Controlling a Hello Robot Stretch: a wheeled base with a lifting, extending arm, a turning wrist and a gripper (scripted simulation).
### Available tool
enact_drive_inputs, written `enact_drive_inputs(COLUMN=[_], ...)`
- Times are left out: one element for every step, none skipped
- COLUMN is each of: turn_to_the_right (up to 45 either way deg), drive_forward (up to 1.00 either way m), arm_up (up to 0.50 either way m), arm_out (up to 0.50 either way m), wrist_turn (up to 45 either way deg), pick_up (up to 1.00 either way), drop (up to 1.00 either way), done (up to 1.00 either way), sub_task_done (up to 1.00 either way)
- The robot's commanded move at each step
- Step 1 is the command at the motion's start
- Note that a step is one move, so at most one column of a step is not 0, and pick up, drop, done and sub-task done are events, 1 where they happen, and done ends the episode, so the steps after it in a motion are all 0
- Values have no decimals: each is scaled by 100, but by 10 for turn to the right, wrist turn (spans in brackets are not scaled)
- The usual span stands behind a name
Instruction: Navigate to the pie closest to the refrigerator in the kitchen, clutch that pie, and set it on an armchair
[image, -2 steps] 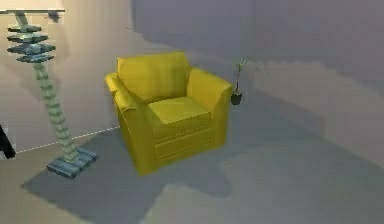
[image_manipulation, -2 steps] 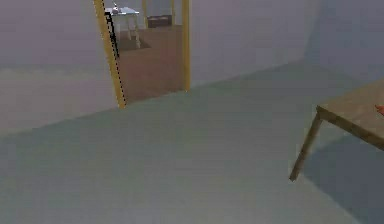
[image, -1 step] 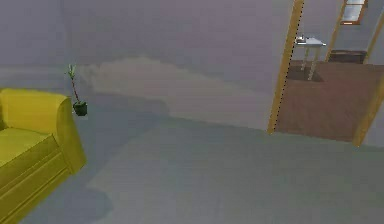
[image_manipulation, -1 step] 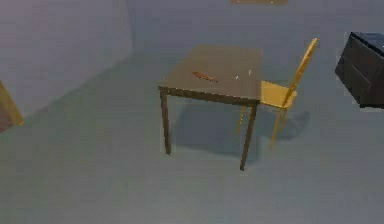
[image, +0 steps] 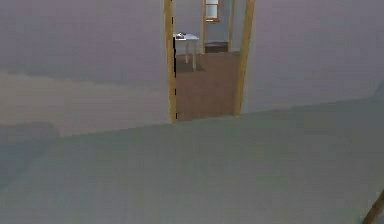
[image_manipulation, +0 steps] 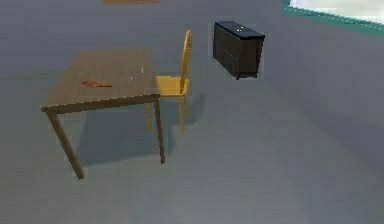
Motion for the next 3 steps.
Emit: enact_drive_inputs(turn_to_the_right=[0,30,0], drive_forward=[100,0,100], arm_up=[0,0,0], arm_out=[0,0,0], wrist_turn=[0,0,0], pick_up=[0,0,0], drop=[0,0,0], done=[0,0,0], sub_task_done=[0,0,0])
